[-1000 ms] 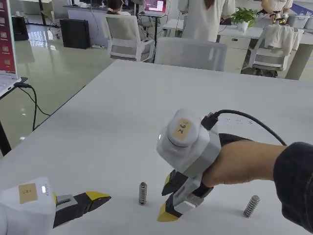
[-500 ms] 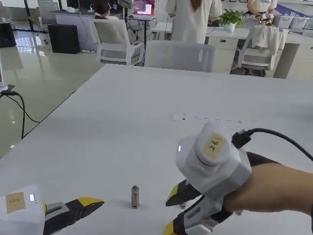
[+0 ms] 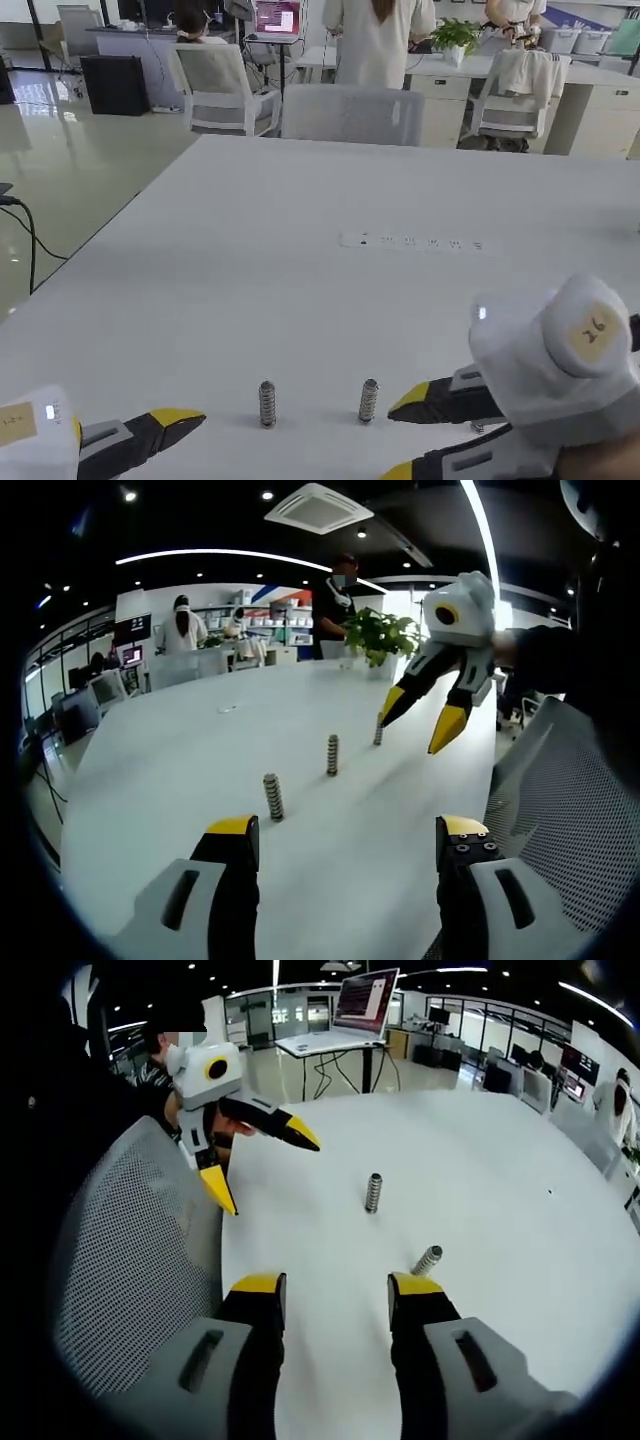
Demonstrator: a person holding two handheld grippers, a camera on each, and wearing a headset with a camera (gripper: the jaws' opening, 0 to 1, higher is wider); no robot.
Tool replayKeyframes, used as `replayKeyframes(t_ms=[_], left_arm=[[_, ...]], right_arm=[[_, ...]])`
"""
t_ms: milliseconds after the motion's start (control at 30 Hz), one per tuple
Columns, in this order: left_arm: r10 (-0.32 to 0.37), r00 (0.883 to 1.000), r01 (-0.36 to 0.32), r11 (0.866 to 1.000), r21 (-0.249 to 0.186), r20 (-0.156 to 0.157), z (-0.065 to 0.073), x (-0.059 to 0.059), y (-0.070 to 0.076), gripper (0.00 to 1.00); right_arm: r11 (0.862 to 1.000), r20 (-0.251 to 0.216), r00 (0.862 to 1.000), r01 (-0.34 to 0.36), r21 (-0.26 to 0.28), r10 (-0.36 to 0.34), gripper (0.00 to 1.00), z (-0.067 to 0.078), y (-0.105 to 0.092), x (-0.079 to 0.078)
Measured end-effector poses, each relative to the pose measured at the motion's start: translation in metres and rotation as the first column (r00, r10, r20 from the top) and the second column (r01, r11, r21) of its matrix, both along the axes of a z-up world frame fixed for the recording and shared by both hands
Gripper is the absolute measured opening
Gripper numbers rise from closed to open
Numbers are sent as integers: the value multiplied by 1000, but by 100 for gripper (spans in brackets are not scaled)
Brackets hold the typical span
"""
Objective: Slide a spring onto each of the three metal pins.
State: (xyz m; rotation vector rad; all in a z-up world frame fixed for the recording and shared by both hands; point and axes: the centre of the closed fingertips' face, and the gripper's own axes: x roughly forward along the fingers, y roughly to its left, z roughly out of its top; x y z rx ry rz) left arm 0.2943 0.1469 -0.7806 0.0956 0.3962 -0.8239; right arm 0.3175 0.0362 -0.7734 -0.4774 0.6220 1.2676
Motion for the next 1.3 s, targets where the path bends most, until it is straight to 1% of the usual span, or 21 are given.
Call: replayKeyframes(t_ms=[200, 367, 400, 467, 500, 533, 600, 667, 733, 800, 867, 900, 967, 1000, 1033, 1067, 1167, 1200, 1300], left_arm=[[-6, 1000, 6, 1000, 0, 2, 1, 1, -2, 71], [-7, 1000, 7, 1000, -2, 2, 1, 1, -3, 71], [-6, 1000, 6, 1000, -2, 3, 2, 1, -3, 71], [-5, 1000, 5, 1000, -4, 3, 2, 1, -3, 71], [-5, 1000, 5, 1000, -4, 3, 2, 1, -3, 71], [-6, 1000, 6, 1000, -3, 3, 2, 1, -3, 71], [-6, 1000, 6, 1000, -3, 2, 2, 1, -3, 71], [-6, 1000, 6, 1000, -4, 2, 2, 1, -4, 71], [-7, 1000, 7, 1000, -4, 2, 3, 2, -5, 71], [-9, 1000, 9, 1000, -3, 3, 3, 2, -5, 71], [-10, 1000, 10, 1000, -4, 3, 3, 1, -6, 71], [-10, 1000, 10, 1000, -3, 3, 3, 1, -6, 71], [-10, 1000, 10, 1000, -1, 2, 3, 1, -5, 71], [-9, 1000, 9, 1000, -1, 3, 3, 1, -5, 71], [-8, 1000, 8, 1000, 0, 3, 3, 1, -4, 71], [-8, 1000, 8, 1000, 0, 4, 3, 2, -4, 71], [-5, 1000, 5, 1000, 0, 4, 3, 2, -3, 71], [-4, 1000, 4, 1000, 1, 4, 3, 2, -3, 72], [-2, 1000, 2, 1000, 0, 2, 2, 2, -2, 72]], right_arm=[[996, -18, 997, 76, 54, -75, 45, 2, -17, -1], [987, -30, 991, 132, 91, -130, 47, 5, -34, -1], [981, -38, 987, 162, 102, -159, 47, 5, -40, 1], [975, -45, 981, 192, 113, -187, 47, 5, -52, 3], [972, -45, 979, 202, 117, -198, 47, 6, -54, 4], [966, -45, 974, 226, 128, -223, 48, 6, -61, 7], [958, -49, 969, 248, 142, -243, 48, 6, -71, 8], [950, -42, 964, 266, 163, -263, 49, 7, -78, 11], [942, -34, 960, 280, 186, -278, 49, 8, -84, 13], [938, -28, 957, 288, 195, -288, 51, 8, -89, 13], [927, -20, 953, 298, 226, -302, 52, 9, -95, 18], [924, -20, 952, 300, 235, -304, 52, 9, -98, 17], [921, -14, 951, 303, 247, -309, 54, 10, -100, 18], [921, 0, 950, 302, 247, -312, 55, 9, -103, 19], [924, 23, 952, 289, 251, -304, 57, 9, -105, 19], [922, 34, 951, 288, 258, -306, 59, 10, -105, 19], [914, 31, 948, 298, 274, -318, 66, 9, -109, 21], [910, 35, 944, 305, 281, -327, 68, 9, -110, 22], [904, 36, 941, 313, 290, -338, 73, 7, -111, 23]])
